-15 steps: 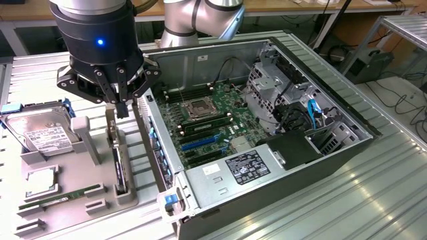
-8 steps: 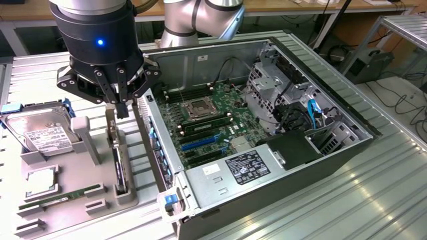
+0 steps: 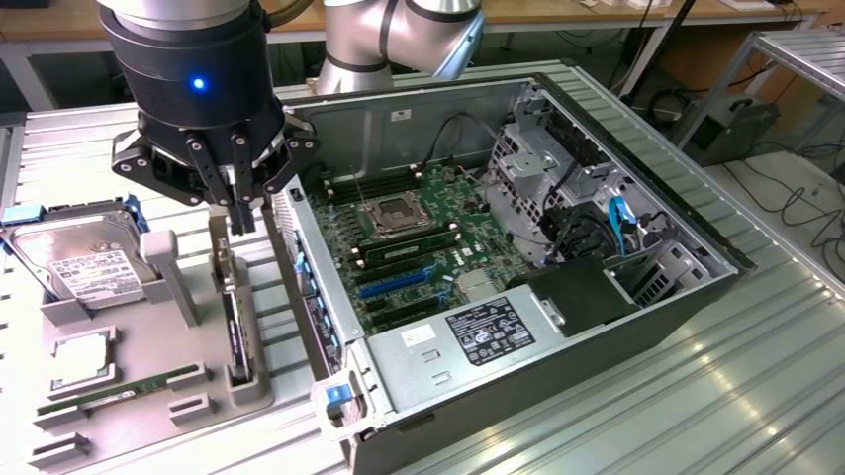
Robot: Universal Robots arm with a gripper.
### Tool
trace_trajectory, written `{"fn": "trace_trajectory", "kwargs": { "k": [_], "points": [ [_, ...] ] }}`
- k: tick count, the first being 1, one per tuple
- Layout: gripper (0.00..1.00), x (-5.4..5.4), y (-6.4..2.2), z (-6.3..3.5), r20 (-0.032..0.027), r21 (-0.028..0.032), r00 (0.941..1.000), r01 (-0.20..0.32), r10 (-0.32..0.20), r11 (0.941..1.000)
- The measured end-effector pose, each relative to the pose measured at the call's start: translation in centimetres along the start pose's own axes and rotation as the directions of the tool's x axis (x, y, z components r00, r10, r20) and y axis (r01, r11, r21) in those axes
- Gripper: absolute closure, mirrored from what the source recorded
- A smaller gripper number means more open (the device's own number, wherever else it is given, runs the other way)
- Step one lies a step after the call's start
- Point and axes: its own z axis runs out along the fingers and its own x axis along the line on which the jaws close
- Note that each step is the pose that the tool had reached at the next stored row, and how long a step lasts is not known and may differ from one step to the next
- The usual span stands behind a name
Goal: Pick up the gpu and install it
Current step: 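Pick up the gpu and move the gpu toward the slot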
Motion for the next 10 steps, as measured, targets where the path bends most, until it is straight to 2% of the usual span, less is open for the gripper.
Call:
{"fn": "trace_trajectory", "kwargs": {
  "k": [3, 4, 5, 10],
  "points": [
    [0.70, 0.00, 0.00, 0.00, 0.0000, 0.0000, 1.0000, 0.000, 0.000, 1.0000],
    [0.70, 0.00, 0.00, 0.00, 0.0000, 0.0000, 1.0000, 0.000, 0.000, 1.0000],
    [0.64, 0.00, 0.00, 0.00, 0.0000, 0.0000, 1.0000, 0.000, 0.000, 1.0000],
    [0.64, 0.35, -0.04, 0.20, 0.0000, -0.0001, 1.0000, 0.000, 0.000, 1.0000]
  ]
}}
